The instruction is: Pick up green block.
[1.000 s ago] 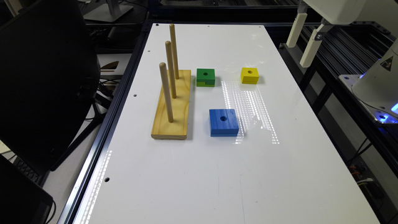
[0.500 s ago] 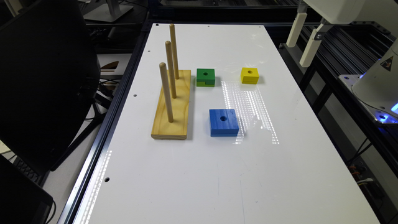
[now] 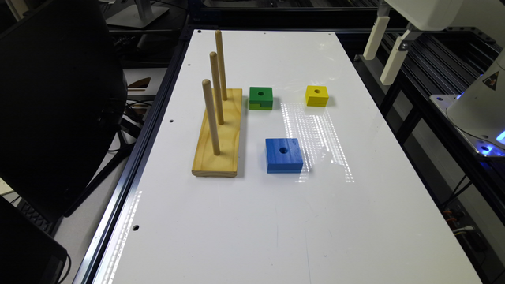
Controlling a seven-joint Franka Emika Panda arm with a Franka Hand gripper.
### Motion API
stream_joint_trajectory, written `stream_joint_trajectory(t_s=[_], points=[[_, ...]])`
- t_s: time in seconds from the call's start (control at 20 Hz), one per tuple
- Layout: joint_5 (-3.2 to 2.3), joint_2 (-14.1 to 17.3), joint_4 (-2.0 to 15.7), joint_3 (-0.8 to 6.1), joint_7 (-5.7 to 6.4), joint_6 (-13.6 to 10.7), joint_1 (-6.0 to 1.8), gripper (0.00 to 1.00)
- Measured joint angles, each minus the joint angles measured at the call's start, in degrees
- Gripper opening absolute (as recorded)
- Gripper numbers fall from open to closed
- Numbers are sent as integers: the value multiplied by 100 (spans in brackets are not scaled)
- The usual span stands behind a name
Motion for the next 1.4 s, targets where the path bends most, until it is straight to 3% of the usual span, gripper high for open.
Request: stream_joint_trajectory(t_s=[0.65,1.05,1.2,1.4], points=[[-12,13,123,0,-32,22,-119,100],[-40,330,433,-2,-249,111,-400,100],[-43,620,591,-2,-373,254,-537,100],[-45,1016,841,-1,-476,404,-648,100]])
